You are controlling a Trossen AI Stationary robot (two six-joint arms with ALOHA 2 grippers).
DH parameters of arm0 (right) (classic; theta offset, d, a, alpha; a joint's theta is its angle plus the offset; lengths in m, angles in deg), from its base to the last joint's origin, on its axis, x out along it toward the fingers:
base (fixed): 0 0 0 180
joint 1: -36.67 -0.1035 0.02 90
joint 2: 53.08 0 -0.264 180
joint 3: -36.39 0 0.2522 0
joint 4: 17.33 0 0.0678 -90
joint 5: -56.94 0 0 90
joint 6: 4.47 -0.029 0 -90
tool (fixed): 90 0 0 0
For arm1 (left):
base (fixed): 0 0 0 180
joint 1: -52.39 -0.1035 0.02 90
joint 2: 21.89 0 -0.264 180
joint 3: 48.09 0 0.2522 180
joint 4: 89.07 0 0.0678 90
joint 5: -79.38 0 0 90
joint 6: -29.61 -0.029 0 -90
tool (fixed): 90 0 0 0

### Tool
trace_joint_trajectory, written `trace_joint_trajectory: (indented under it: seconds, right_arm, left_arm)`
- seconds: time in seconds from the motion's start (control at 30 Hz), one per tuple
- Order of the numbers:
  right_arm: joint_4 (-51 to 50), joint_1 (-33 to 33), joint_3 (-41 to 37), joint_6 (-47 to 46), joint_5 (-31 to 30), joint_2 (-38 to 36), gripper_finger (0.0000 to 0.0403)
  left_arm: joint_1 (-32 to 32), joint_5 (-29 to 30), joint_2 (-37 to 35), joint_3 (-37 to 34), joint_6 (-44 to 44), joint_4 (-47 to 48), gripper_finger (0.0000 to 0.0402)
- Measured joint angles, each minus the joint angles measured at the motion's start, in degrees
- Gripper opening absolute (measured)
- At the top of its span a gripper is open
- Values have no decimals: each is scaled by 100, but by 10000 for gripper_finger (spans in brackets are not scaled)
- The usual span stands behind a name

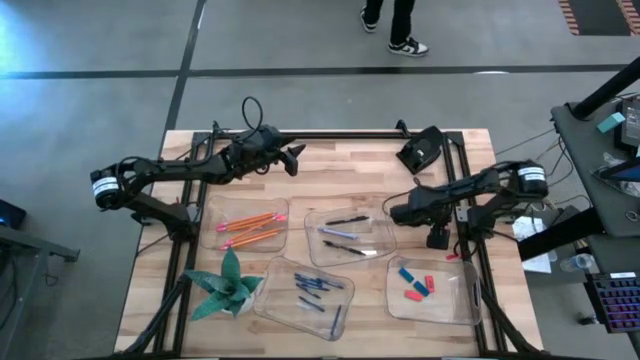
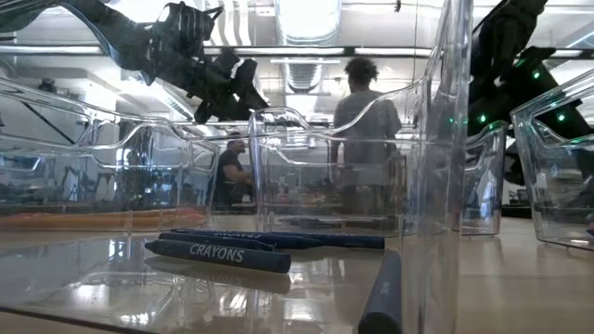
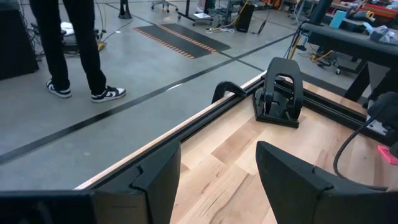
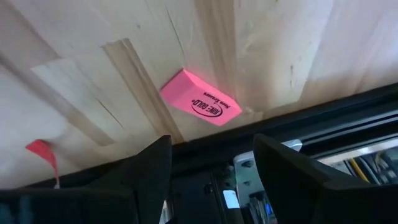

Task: Sort crayons/erasers/pens/pencils in bins
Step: Put the pink eraser into the bottom right transparent bin

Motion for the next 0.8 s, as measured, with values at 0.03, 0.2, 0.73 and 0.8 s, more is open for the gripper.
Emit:
trace_joint_trajectory:
  seconds: [0.03, 0.2, 0.73, 0.8]
  right_arm:
    - [-2, 0, 0, 2, 0, 79, 219]
    - [-7, 0, 2, 0, 0, 309, 219]
    - [566, 158, 56, -73, 4, 1110, 219]
    - [557, 198, 39, -65, 0, 1170, 219]
  left_arm:
    - [0, 0, 0, 0, 0, 0, 196]
    - [0, -2, 0, 0, -5, -1, 196]
    - [-2, -9, 0, -46, -52, 2, 196]
    - [-2, -9, 0, -46, -55, 2, 196]
